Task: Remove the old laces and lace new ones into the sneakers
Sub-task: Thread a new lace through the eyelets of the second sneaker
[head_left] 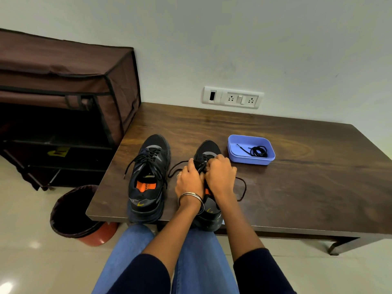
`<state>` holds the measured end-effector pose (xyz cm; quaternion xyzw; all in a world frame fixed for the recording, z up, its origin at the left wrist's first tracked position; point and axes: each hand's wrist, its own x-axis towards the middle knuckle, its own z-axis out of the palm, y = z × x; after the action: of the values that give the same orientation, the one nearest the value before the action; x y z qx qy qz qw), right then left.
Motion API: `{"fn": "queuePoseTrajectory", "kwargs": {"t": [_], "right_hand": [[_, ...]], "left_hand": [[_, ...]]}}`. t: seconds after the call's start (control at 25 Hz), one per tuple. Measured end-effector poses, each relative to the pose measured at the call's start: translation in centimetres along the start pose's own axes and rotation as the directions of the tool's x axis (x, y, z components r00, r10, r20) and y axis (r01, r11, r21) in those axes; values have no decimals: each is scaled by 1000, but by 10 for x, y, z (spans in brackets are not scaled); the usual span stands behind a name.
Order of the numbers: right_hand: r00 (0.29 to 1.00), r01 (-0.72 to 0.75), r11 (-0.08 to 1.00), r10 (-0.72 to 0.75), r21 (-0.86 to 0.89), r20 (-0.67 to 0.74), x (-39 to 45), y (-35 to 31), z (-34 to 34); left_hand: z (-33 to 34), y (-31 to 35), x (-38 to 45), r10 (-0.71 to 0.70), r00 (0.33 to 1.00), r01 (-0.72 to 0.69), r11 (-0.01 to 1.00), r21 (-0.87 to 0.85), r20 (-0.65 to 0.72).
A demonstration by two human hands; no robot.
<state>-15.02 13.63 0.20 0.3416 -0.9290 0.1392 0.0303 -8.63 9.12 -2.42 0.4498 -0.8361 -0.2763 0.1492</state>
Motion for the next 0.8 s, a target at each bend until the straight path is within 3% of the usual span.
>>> {"fn": "queuePoseTrajectory", "kwargs": {"t": [0.12,0.2,0.24,0.32,0.36,0.4,0.48,0.56,0.64,0.72,0.8], "right_hand": [[987,-37,977,68,209,-143,-1,7,5],[944,-160,865,275,476,-181,-6,11,7],[894,-223,717,420,661,-153,-9,13,7],[760,-272,263,648,926,39,-11,21,2],[711,-279,135,694,951,110,-9,28,-1],[683,-311,114,717,943,139,-8,34,-4],[663,-390,230,742,891,98,-7,44,-12],[688,-462,484,725,743,-44,-9,44,-19],[825,-331,693,542,641,-161,-10,37,-20],[959,-202,796,278,571,-48,-7,24,-12],[985,-170,922,144,348,99,-12,13,-1]], "left_hand": [[0,-1,0,10,1000,-10,1000,-11,-14],[3,-3,0,33,999,-33,999,19,-9],[4,-3,1,45,999,-45,998,34,-8],[6,-4,2,49,999,-48,998,42,-15],[6,-5,3,46,999,-46,998,47,-16],[7,-6,4,46,999,-45,997,56,-15],[8,-6,4,49,999,-48,997,64,-15],[7,-5,3,53,998,-51,997,56,-21],[7,-5,3,58,998,-57,997,47,-29],[7,-7,5,64,998,-63,997,37,-29],[8,-10,6,66,998,-66,998,-14,-18]]}}
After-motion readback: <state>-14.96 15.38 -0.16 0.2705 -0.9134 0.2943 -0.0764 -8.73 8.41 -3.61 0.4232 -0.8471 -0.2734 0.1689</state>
